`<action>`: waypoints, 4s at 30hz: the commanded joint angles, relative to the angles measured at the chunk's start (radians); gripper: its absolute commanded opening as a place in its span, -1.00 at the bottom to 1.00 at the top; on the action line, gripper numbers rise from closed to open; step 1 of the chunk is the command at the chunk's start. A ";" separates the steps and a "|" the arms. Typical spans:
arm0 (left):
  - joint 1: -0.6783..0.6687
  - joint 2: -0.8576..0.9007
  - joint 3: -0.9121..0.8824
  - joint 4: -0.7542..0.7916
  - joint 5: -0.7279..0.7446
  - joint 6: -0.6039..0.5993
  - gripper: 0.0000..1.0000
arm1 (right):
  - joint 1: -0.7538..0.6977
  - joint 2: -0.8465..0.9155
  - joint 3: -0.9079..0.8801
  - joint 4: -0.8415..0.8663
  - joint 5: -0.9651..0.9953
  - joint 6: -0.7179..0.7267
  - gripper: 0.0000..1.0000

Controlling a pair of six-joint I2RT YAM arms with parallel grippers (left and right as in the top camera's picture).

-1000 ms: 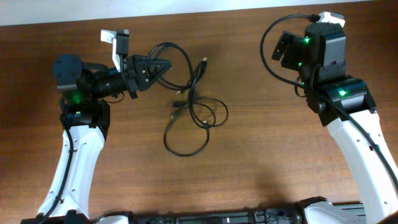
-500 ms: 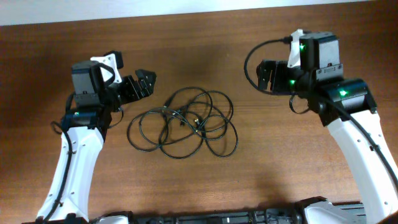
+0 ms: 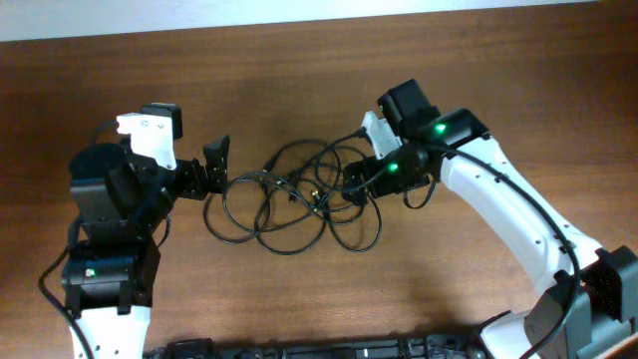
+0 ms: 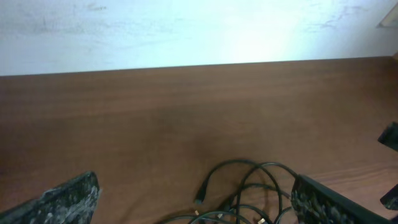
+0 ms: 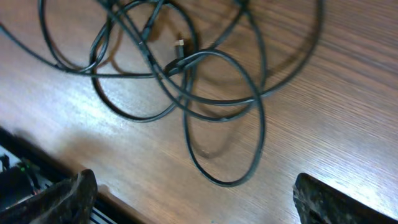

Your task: Untangle cables

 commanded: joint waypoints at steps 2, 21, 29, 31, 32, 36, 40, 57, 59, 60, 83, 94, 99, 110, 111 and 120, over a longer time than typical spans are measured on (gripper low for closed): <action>0.005 0.024 0.002 0.001 -0.008 0.023 0.98 | 0.093 0.011 -0.009 0.163 -0.009 -0.171 0.98; 0.005 0.027 0.002 0.001 -0.008 0.023 0.98 | 0.249 0.443 -0.009 0.666 -0.218 -0.265 -0.70; 0.005 0.027 0.002 0.001 -0.008 0.023 0.98 | 0.115 0.250 0.048 0.613 -0.219 -0.261 -0.93; 0.005 0.027 0.002 0.001 -0.008 0.023 0.98 | 0.017 0.092 0.114 0.615 -0.217 -0.261 -0.92; 0.005 0.027 0.002 0.001 -0.008 0.023 0.98 | -0.014 0.044 0.146 0.615 -0.217 -0.262 -0.92; 0.005 0.027 0.002 0.001 -0.008 0.023 0.98 | -0.055 -0.133 0.349 0.684 0.059 -0.329 -0.92; 0.005 0.027 0.002 0.001 -0.008 0.023 0.97 | -0.056 -0.192 0.432 0.980 0.277 -0.330 -0.92; 0.005 0.027 0.002 0.000 -0.008 0.023 0.98 | -0.773 -0.206 0.432 0.974 1.014 -0.534 -0.93; 0.005 0.027 0.002 0.000 -0.008 0.023 0.98 | -0.910 -0.206 0.432 0.822 1.013 -0.341 -0.92; 0.005 0.027 0.002 0.000 -0.008 0.023 0.98 | -0.985 -0.206 0.432 0.723 1.001 -0.204 -0.92; 0.005 0.027 0.002 -0.001 -0.008 0.023 0.98 | -1.564 0.072 0.428 0.060 0.364 0.266 0.10; 0.005 0.027 0.002 -0.001 -0.008 0.023 0.98 | -1.188 0.082 0.427 -0.032 0.018 0.098 0.98; 0.005 0.027 0.002 -0.001 -0.008 0.023 0.98 | -0.932 0.172 0.422 -0.039 0.018 0.098 0.97; 0.005 0.027 0.002 -0.001 -0.008 0.023 0.98 | -0.381 0.351 0.422 -0.029 0.018 -0.041 0.97; 0.005 0.027 0.002 -0.001 -0.008 0.023 0.98 | -0.321 0.379 0.422 -0.018 0.018 -0.064 0.97; 0.005 0.027 0.002 -0.001 -0.008 0.023 0.98 | -0.011 0.509 0.422 0.137 0.019 -0.243 0.98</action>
